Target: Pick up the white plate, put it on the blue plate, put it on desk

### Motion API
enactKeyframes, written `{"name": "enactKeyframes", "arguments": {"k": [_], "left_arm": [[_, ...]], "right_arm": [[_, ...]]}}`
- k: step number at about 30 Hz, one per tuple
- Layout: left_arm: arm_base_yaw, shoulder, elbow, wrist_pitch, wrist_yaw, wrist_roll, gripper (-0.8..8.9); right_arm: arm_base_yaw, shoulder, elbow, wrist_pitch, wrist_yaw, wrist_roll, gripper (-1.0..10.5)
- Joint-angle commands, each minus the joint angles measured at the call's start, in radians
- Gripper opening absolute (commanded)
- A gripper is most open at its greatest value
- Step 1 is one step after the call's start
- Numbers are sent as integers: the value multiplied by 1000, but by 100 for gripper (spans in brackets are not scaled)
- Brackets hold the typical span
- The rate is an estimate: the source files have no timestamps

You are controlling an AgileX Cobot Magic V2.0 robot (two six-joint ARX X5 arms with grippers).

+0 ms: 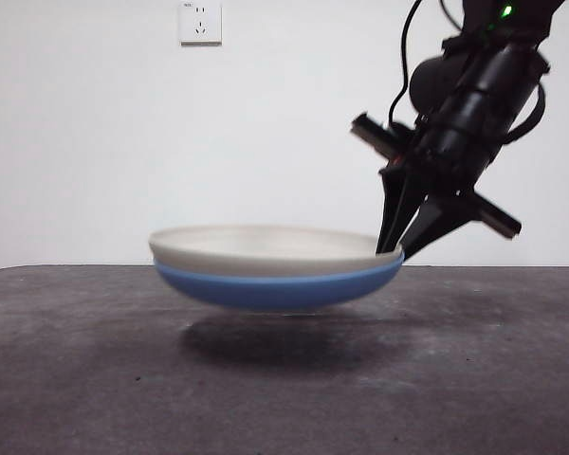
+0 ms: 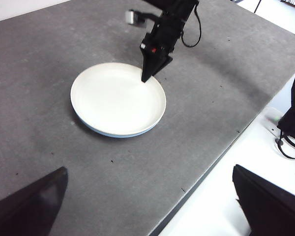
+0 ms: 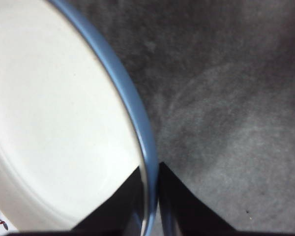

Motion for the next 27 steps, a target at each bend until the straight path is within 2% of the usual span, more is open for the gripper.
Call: {"name": "enactKeyframes", "arguments": {"k": [1, 18, 20, 24, 27], "left_arm": [[-7, 5, 13, 14, -2, 5, 657], [-7, 5, 13, 10, -2, 5, 657], [-7, 5, 13, 10, -2, 5, 657], [-7, 5, 13, 11, -2, 5, 657], [-7, 5, 13, 11, -2, 5, 657]], "right_arm": [[8, 47, 21, 13, -12, 22, 8], [6, 148, 21, 38, -1, 5, 23], [6, 148, 21, 38, 9, 5, 106], [6, 145, 21, 27, 51, 3, 374], [2, 127, 21, 15, 76, -5, 461]]}}
